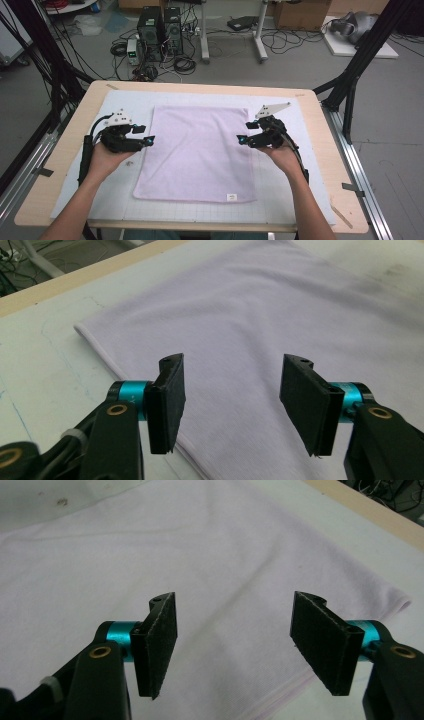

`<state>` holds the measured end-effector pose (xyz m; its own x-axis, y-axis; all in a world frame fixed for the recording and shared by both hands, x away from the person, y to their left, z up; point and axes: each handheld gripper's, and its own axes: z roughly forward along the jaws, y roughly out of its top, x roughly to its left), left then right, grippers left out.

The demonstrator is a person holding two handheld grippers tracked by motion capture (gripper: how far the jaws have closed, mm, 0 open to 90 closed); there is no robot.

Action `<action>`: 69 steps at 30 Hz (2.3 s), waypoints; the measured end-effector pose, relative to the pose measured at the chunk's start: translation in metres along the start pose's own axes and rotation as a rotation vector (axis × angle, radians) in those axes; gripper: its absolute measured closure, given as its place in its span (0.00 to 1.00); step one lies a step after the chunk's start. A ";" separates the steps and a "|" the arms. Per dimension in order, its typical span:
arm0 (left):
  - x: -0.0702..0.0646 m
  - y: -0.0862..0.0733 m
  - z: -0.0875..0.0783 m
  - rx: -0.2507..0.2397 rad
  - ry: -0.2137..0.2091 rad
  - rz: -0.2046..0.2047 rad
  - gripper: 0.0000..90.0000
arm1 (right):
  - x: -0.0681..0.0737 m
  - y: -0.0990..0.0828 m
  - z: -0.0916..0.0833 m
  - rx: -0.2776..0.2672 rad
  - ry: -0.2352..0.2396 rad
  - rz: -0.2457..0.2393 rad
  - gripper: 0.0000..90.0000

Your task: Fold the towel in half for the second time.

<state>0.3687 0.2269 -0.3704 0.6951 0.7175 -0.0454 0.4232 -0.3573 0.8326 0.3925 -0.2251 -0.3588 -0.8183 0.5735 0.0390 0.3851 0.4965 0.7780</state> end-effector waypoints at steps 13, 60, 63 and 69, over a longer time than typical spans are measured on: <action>0.046 0.004 0.056 0.102 0.129 -0.014 0.66 | -0.054 -0.007 0.037 0.079 -0.100 0.104 0.56; 0.001 -0.076 -0.013 0.054 -0.062 -0.055 0.94 | 0.011 -0.075 -0.001 0.152 0.105 0.148 0.75; 0.004 -0.068 -0.015 0.045 -0.027 -0.045 0.78 | 0.003 -0.077 -0.009 0.099 0.079 0.189 0.64; 0.028 -0.028 0.009 0.034 0.038 -0.067 0.65 | -0.020 -0.048 -0.008 0.067 -0.029 0.191 0.50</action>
<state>0.3814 0.2519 -0.3996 0.6420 0.7626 -0.0791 0.4883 -0.3271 0.8091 0.3869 -0.2654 -0.3919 -0.7158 0.6790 0.1631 0.5600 0.4186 0.7149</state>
